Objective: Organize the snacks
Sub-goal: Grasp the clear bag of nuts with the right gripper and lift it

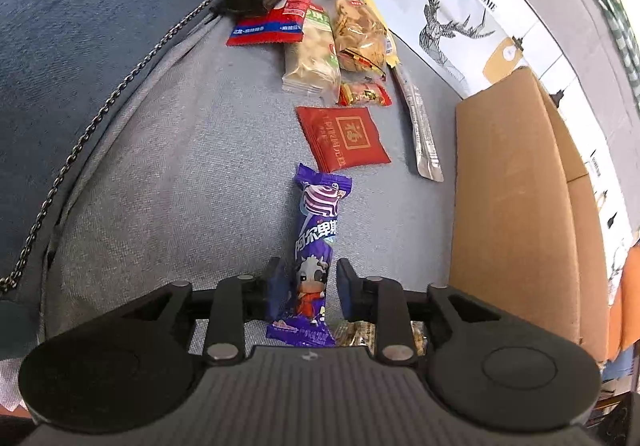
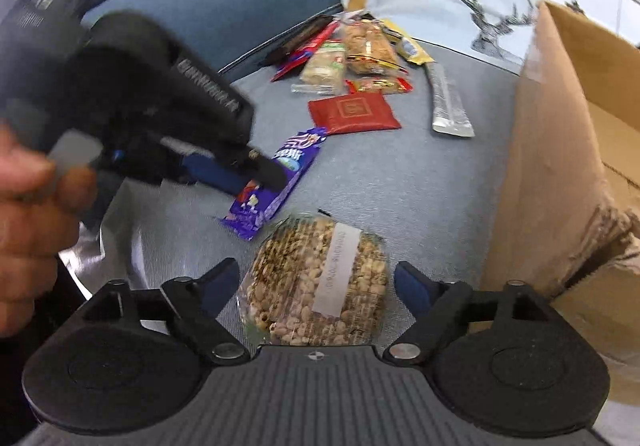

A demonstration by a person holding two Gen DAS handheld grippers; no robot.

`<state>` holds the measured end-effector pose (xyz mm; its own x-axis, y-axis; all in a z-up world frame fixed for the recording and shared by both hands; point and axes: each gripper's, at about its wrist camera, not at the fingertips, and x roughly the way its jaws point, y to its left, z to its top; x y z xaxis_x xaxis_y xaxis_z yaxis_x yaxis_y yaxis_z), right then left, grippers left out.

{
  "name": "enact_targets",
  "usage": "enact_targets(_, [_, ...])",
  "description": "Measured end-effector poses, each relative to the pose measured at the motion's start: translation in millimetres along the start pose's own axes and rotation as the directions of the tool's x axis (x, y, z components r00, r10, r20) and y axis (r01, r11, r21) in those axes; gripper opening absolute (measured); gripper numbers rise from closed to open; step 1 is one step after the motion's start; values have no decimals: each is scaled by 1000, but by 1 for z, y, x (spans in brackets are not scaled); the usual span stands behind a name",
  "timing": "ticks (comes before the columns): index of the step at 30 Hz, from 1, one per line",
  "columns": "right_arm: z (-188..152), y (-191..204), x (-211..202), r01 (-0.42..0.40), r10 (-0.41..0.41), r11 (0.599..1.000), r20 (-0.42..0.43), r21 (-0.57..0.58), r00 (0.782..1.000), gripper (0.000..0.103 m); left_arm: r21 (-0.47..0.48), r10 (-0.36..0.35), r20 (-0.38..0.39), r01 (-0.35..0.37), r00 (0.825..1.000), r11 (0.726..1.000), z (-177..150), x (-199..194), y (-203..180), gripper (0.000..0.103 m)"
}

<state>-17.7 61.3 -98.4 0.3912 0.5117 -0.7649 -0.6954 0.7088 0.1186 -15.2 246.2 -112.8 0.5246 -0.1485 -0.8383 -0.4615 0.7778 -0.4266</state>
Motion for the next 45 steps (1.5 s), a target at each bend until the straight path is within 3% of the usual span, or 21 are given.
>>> enact_targets(14, [0,2,24,8,-10,999,-48,-38,999,90,119,78,4,-78,997,990,-1,16,-23,33])
enact_targets(19, [0,0,24,19,-20,999,-34,-43,999,85,130,95,9,-95,995,987,-1,16,-24,16])
enact_targets(27, [2,-5,5,8,-7,1000,44,-15,999,83,98,100,49,-104,994,990,1,7,-19,15])
enact_targets(33, [-3,-4,18,17,-18,999,-26,-28,999,83,110,108,20,-110,994,988,0,12,-20,15])
enact_targets(40, [-3,-3,2,-1,2,1000,48,-14,999,83,83,47,106,-56,993,995,1,-8,-25,14])
enact_targets(45, [-4,0,-17,-7,9,1000,112,-23,994,83,53,-5,202,-6,979,999,1,-38,-27,14])
